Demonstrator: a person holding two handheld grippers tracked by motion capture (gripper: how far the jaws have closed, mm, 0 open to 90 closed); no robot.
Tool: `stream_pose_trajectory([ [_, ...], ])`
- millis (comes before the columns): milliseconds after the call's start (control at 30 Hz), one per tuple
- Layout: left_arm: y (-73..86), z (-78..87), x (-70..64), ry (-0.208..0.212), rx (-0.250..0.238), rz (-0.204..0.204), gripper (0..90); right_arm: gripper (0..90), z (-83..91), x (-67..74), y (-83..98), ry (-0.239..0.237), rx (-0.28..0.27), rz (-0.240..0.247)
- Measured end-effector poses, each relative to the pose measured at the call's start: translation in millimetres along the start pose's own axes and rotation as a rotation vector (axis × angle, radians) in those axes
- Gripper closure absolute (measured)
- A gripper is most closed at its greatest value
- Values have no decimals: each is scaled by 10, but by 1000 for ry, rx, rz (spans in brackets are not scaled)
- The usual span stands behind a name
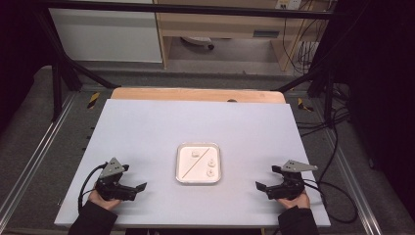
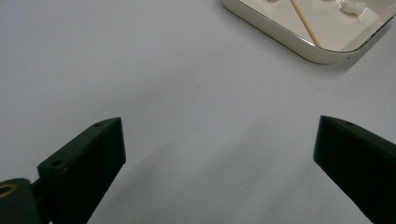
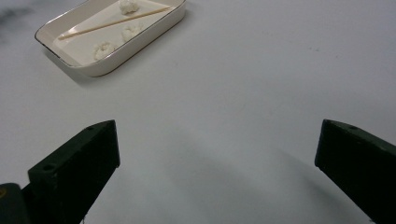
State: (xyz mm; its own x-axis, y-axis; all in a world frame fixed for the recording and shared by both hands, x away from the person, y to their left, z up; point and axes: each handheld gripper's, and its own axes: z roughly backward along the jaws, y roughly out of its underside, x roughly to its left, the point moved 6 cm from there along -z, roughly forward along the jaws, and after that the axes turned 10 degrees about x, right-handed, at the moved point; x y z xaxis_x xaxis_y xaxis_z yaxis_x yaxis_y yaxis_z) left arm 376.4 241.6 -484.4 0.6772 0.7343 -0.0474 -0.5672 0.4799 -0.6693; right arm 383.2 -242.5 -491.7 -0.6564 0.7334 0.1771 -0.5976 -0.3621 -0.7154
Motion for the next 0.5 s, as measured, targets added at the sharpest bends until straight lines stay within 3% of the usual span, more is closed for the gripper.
stream_pose_trajectory([
  [500, -48, -26, -61, 5, 4, -11, 26, 7, -2, 6, 3, -1, 5, 4],
])
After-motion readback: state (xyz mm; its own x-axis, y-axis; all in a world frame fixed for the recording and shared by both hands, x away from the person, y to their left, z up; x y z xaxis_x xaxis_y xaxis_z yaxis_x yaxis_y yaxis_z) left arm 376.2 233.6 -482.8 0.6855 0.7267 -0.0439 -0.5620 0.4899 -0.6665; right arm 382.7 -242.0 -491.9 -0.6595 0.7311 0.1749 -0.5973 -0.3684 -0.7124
